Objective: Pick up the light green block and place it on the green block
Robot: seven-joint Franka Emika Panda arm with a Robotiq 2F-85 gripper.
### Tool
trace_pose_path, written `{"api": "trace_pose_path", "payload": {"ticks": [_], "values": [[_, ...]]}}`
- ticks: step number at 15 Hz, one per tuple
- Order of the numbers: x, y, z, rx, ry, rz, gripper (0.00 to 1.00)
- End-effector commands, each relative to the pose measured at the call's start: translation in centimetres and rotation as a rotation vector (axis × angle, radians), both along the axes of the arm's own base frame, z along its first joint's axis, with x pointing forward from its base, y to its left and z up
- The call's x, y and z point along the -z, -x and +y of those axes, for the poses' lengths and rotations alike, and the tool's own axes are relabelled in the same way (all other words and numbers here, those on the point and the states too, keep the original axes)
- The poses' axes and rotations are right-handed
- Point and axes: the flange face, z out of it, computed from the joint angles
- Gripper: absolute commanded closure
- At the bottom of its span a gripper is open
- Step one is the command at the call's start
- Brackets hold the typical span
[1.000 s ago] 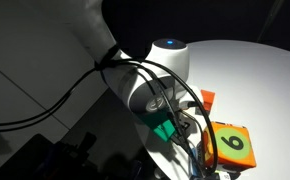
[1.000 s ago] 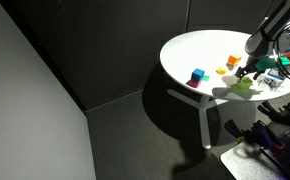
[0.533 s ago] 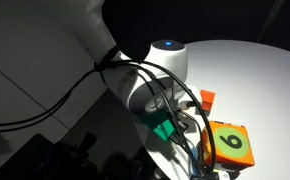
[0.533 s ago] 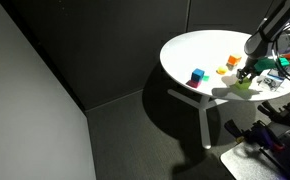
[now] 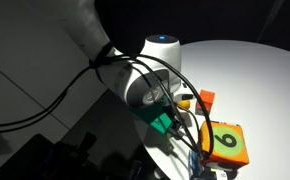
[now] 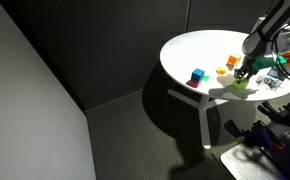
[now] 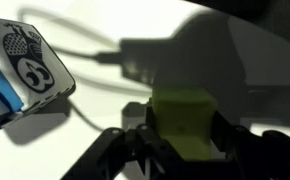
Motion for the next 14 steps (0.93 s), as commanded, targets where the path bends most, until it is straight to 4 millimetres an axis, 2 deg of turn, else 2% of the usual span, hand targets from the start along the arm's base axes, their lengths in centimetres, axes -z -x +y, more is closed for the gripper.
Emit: {"api": "trace_pose_path", "payload": {"ticks": [1,8,14], "values": [[-2.3,-0.7,0.9,-0.035,0.0,0.01,0.71],[-5.3,-2.2,2.9,-0.074,-0.013,-0.004,0.71],[-8.6,-3.9,4.4,-0.023,-0.018,-0.048,0.71]]}}
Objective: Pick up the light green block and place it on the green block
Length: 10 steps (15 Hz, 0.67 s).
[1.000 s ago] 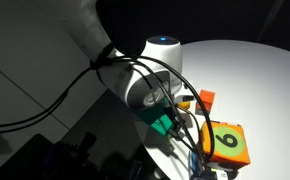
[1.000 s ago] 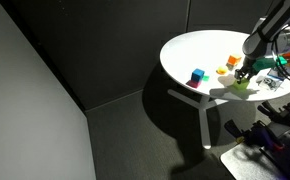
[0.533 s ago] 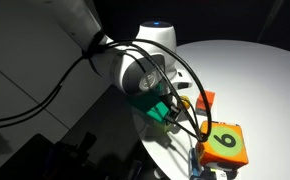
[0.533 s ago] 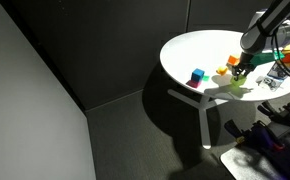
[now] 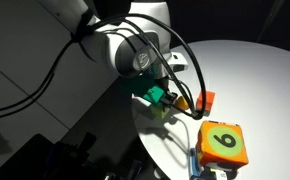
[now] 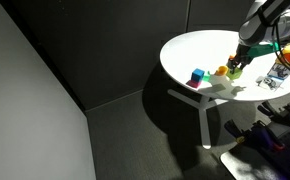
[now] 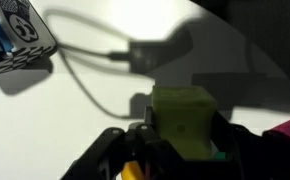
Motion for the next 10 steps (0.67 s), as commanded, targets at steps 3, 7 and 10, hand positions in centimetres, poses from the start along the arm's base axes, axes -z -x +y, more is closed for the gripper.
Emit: {"api": "trace_pose_path", "payload": {"ticks": [3,7,10], "values": [[-3.5,-1.4,1.3,0.096,-0.003,-0.015,0.71],[-4.1,-2.5,2.3,0.161,-0.001,-0.038,0.71],[-4.1,-3.4,3.1,0.185,-0.012,-0.045,0.71]]}}
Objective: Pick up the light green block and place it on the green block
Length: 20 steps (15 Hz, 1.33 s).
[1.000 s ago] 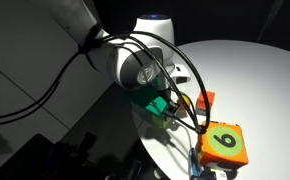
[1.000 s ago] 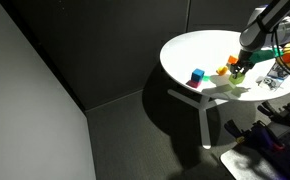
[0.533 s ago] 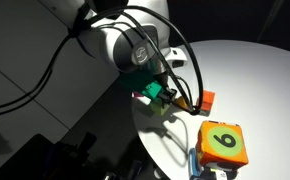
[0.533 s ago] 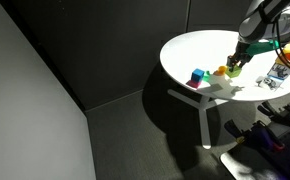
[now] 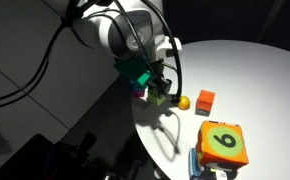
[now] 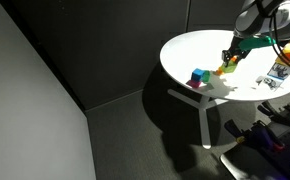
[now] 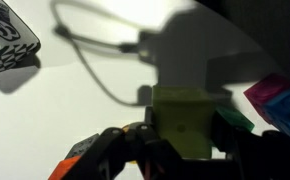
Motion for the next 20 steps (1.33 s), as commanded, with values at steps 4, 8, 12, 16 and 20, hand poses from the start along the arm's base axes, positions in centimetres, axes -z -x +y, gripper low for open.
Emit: {"api": "trace_pose_path", "payload": {"ticks": [4,8,12,16,20], "values": [[-0.8,-2.5,1.4,0.063,-0.031,-0.012,0.71],[-0.4,-3.9,1.8,0.087,-0.032,-0.004,0.71],[0.2,-5.4,2.2,0.102,-0.028,0.013,0.71],[0.5,-6.9,2.7,0.115,-0.03,0.031,0.71],[0.9,-8.4,3.4,0.117,-0.031,0.052,0.71]]}}
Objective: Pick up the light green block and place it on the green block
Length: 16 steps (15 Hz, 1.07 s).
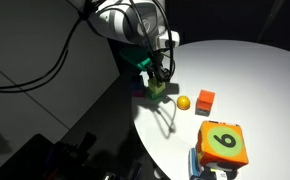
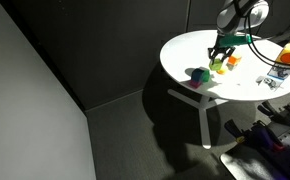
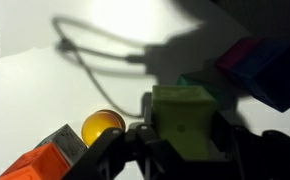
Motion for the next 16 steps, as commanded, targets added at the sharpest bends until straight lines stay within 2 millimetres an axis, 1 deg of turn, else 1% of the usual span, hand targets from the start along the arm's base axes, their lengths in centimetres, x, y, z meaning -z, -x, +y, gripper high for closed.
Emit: {"api": "trace_pose_path", "payload": {"ticks": [1,9,16], "values": [[0.3,-1.9,0.7,0.024,-0.01,0.022,0.71],[1.8,-4.1,1.5,0.056,-0.033,0.048,0.71],[2.6,-5.0,2.4,0.07,-0.034,0.054,0.71]]}}
